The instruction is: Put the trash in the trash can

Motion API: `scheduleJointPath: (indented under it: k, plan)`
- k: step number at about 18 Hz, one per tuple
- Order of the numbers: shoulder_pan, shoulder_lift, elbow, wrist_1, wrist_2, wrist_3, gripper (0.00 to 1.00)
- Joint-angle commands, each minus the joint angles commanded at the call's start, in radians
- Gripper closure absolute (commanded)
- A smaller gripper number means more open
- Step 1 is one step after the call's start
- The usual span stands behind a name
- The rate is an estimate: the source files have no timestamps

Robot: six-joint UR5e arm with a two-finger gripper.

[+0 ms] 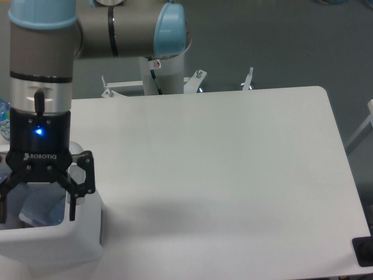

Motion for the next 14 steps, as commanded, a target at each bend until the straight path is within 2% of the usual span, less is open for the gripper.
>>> scheduleJointPath:
  k: [5,8,10,13,14]
  plan:
    - [0.058,0.002,0.02,-0.005,0.232,0.247,0.0]
    - [0.11,0.009,0.009,-0.017,0.286,0.347,0.0]
    - [0.146,0.018,0.006,-0.084,0.289,0.414,0.0]
    - [0.195,0.069,-0.011,-0.253,0.31,0.615,0.0]
    - [0.203,0.084,-0.026,-0.285,0.318,0.679,0.0]
